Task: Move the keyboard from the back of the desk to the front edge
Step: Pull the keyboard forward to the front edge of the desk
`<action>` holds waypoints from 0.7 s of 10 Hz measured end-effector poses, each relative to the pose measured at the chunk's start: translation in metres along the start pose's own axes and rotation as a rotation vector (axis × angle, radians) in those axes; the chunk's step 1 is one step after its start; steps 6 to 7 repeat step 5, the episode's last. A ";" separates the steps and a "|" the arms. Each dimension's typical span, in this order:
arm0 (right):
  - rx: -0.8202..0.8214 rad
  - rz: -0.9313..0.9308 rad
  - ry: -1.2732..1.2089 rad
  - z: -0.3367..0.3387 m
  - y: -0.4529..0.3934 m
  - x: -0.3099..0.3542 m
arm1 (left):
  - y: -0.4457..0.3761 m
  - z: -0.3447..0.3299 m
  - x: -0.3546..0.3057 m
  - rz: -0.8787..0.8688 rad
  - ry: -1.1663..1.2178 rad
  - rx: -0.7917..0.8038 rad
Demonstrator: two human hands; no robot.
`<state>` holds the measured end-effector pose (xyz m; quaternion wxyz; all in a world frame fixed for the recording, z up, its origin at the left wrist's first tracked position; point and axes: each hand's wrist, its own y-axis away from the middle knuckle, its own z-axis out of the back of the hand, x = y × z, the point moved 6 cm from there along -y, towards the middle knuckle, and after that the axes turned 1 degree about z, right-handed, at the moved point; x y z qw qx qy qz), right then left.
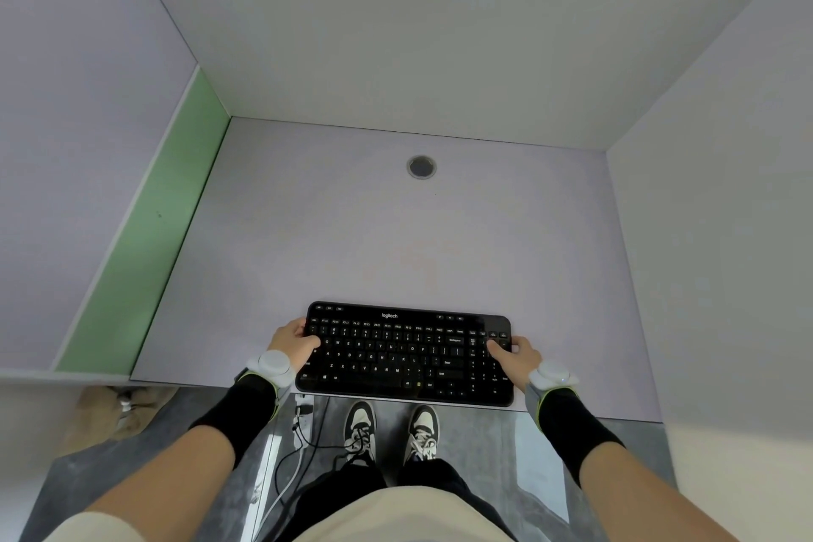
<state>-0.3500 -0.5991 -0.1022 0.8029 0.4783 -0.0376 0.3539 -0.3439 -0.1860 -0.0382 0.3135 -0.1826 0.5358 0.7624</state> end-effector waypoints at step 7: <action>-0.057 0.046 0.098 0.023 0.015 0.037 | -0.003 0.011 -0.019 -0.045 -0.121 0.009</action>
